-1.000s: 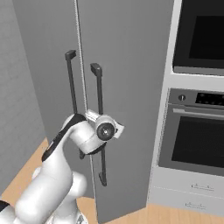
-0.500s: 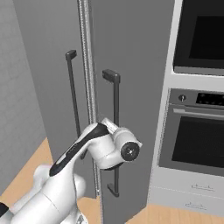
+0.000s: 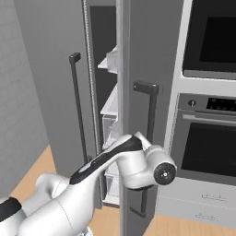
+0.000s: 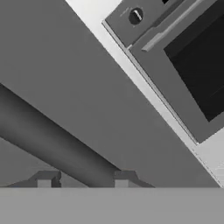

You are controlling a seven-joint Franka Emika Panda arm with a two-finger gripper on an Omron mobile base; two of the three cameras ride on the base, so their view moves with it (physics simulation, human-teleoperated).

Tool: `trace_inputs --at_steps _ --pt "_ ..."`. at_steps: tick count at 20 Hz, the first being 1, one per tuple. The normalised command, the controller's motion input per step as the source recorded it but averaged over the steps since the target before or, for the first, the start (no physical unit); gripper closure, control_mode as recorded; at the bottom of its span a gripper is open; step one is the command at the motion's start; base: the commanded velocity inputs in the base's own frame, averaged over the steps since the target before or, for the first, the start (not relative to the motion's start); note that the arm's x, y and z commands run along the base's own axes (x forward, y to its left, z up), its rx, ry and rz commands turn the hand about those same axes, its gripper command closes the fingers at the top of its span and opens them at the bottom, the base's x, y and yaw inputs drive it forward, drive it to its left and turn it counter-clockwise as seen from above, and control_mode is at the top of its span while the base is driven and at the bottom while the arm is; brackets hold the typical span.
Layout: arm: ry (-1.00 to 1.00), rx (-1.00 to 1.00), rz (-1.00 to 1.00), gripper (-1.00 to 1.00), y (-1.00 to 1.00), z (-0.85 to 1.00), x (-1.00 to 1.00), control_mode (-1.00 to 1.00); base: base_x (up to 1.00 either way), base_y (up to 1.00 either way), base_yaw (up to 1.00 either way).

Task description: Take the strawberry from the fridge and place it on top of the pancake, located on the dining counter.

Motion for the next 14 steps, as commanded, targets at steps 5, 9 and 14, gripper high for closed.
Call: trace_inputs --at_steps 5,9,14 --pt "-0.1 0.1 -0.14 1.0 -1.0 -0.3 0.0 -1.0 0.0 0.0 0.0" --pt "-0.37 0.06 -0.15 1.0 -0.45 0.42 -0.81 -1.0 0.0 0.0 0.0" --pt "-0.45 -0.01 -0.01 1.0 0.18 0.78 -1.0 -1.0 0.0 0.0 0.0"
